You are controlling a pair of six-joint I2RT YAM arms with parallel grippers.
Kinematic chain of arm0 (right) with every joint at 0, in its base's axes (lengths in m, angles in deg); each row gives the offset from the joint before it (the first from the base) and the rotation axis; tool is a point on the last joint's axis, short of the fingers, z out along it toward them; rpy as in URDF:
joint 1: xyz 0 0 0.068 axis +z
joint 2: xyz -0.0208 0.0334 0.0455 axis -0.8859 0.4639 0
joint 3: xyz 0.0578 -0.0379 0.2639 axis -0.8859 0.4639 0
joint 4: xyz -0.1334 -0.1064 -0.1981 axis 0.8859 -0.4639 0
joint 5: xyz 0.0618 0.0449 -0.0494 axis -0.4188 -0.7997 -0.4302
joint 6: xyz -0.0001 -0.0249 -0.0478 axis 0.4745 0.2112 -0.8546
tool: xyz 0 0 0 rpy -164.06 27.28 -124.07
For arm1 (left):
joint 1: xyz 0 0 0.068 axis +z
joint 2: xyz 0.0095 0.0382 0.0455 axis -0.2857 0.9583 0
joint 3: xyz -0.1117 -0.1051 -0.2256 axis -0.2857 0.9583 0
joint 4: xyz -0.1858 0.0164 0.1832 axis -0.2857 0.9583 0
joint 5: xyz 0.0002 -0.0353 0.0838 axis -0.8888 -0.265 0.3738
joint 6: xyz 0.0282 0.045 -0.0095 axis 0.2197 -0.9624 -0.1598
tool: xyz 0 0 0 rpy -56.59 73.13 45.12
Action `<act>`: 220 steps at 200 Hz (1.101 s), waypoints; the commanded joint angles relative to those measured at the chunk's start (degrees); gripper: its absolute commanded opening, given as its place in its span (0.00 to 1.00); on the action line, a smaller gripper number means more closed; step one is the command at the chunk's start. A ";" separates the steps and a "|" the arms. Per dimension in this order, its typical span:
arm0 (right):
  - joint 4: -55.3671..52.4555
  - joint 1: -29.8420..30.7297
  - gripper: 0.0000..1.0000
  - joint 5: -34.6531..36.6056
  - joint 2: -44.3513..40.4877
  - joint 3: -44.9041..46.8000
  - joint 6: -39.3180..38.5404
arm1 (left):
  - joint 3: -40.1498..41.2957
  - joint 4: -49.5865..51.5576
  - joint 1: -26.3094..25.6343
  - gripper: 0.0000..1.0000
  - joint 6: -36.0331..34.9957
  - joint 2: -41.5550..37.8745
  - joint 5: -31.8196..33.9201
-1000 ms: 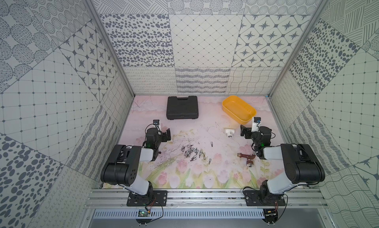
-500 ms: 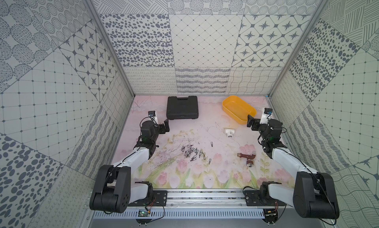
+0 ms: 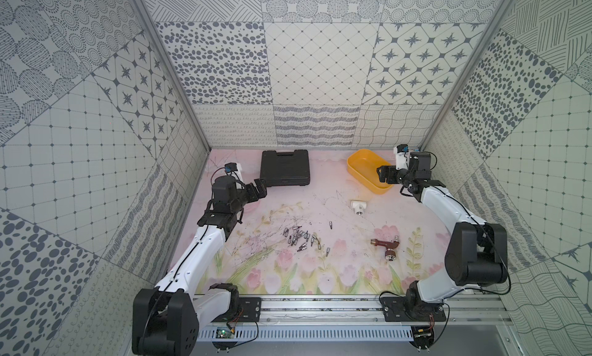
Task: Put the bit on the desktop into the storage box
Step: Adjust the storage box at the center of the board.
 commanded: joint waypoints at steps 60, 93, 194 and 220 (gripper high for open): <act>-11.44 7.49 0.85 -2.28 19.35 -21.65 -8.04 | 0.55 11.81 0.32 0.99 4.80 1.24 -9.42; -14.19 9.71 0.82 -1.59 25.90 -28.34 -9.20 | 0.88 11.85 0.34 0.99 4.70 2.18 -8.56; -20.23 10.18 0.51 -0.70 36.63 -39.13 -14.53 | 1.08 12.06 0.31 0.99 4.61 3.14 -7.22; -20.46 10.25 0.36 -1.19 37.30 -39.45 -16.09 | 1.03 12.34 0.30 0.99 4.48 3.32 -6.85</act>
